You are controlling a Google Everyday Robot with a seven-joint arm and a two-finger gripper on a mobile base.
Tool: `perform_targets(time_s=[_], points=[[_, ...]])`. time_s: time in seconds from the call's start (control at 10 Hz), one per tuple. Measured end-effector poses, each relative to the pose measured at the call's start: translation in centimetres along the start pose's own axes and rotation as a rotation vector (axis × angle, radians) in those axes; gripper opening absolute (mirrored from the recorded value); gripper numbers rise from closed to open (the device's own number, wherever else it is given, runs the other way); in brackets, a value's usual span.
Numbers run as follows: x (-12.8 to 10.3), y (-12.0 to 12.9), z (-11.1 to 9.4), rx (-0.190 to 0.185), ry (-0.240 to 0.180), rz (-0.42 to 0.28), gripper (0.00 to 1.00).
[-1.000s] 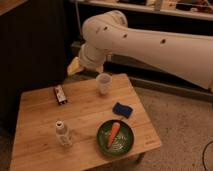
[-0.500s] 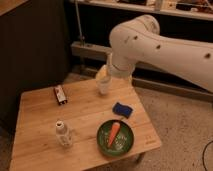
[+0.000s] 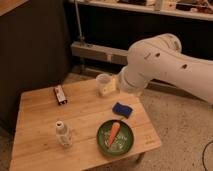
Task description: Move the arm in a circular motion
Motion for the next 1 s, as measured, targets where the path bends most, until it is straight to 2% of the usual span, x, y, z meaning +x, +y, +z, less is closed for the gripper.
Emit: perform_targets(time_s=[0.1,0.4,0.6,1.0], points=[[0.6,1.3,0.0,-0.014,0.007,-0.028,0.80],[1.7,9.2,1.1,-0.088,0.040,-0.158,0.80],[1.3,15.0,2.5,-0.155,0.063,-0.247,0.80],[-1.0,24.8,5.6,-0.251,0.108,-0.419,0.80]])
